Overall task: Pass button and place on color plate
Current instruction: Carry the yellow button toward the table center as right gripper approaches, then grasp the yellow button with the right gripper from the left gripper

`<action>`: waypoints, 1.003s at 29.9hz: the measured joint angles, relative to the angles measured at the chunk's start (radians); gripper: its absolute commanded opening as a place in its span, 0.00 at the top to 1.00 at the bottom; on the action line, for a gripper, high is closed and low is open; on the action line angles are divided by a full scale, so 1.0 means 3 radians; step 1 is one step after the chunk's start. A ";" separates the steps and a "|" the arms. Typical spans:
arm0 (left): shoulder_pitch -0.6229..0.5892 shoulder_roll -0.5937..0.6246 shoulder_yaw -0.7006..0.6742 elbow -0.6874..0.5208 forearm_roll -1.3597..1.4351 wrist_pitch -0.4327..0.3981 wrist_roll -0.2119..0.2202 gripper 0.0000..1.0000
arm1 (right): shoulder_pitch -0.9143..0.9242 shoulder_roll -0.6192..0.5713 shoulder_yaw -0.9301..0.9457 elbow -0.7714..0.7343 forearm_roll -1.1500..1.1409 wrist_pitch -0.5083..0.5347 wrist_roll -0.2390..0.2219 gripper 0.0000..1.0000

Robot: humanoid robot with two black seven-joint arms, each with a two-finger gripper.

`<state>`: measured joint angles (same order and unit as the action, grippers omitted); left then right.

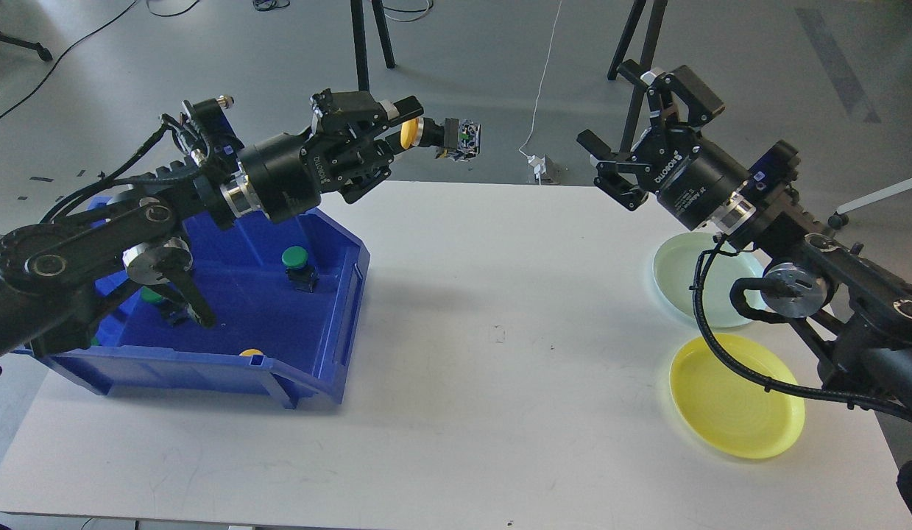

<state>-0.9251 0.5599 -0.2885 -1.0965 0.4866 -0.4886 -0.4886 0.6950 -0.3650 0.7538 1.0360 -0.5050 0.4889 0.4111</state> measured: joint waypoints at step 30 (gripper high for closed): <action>0.0169 -0.0096 -0.0215 -0.0001 -0.0022 0.0000 0.0000 0.78 | 0.0166 0.1201 -0.0001 -0.0427 -0.0055 -0.0152 0.0016 0.03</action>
<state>-0.8744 0.5311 -0.3531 -1.0969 0.4800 -0.4888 -0.4887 0.7447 -0.0048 0.7536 0.9079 -0.5216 0.4434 0.4159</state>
